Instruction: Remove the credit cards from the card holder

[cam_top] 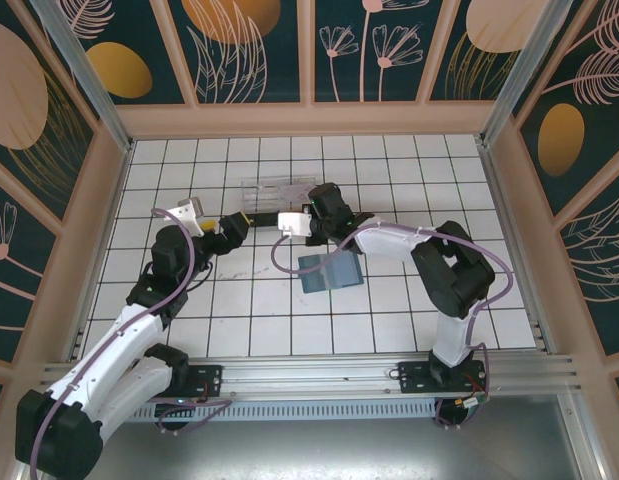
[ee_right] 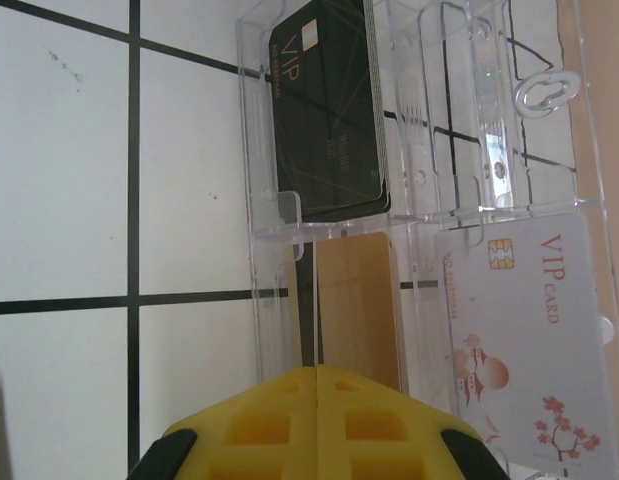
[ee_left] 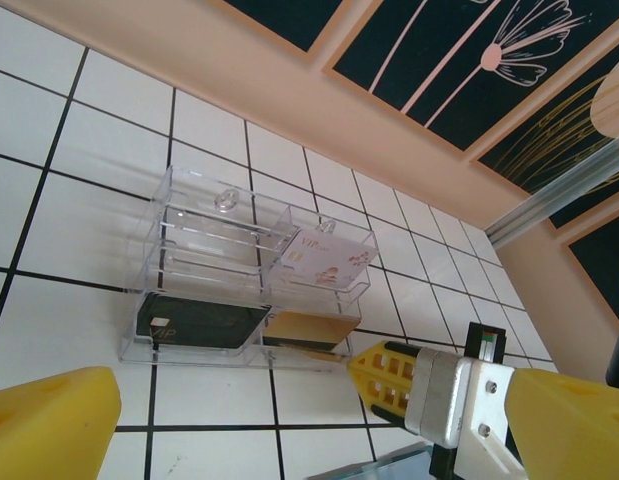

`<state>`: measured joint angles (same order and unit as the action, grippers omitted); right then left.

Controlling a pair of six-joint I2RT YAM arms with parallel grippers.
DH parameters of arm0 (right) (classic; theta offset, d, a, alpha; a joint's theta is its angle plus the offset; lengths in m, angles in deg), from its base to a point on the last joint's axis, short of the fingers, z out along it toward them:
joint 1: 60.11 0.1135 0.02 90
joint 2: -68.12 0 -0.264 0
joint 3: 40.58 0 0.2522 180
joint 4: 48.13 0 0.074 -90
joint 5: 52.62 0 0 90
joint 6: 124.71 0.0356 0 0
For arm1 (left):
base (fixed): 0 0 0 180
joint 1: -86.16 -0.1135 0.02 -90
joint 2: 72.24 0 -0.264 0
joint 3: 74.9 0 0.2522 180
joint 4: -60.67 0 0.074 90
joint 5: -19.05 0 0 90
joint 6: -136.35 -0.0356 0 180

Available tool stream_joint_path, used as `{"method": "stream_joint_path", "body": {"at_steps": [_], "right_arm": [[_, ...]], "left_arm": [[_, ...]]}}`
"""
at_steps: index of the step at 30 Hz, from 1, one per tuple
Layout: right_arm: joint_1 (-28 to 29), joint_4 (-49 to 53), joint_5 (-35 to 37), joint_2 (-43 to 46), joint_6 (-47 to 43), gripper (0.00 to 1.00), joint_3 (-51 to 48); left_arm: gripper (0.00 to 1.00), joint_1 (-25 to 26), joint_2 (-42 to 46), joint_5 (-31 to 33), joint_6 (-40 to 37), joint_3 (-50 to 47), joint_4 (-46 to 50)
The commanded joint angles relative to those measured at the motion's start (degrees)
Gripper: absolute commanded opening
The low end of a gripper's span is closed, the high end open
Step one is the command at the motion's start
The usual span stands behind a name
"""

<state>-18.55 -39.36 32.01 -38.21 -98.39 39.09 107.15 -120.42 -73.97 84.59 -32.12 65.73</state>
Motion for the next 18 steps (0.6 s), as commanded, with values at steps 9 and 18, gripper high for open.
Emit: {"method": "stream_joint_path", "body": {"at_steps": [9, 18], "right_arm": [[-0.5, -1.7, 0.8, -3.5, -1.3, 0.00, 3.2], [-0.8, -2.0, 0.8, -5.4, -0.2, 0.00, 3.6]], "left_arm": [[0.99, 0.0, -0.8, -1.2, -0.2, -0.5, 0.1], [0.99, -0.1, -0.7, -1.1, -0.4, -0.6, 0.2]]}}
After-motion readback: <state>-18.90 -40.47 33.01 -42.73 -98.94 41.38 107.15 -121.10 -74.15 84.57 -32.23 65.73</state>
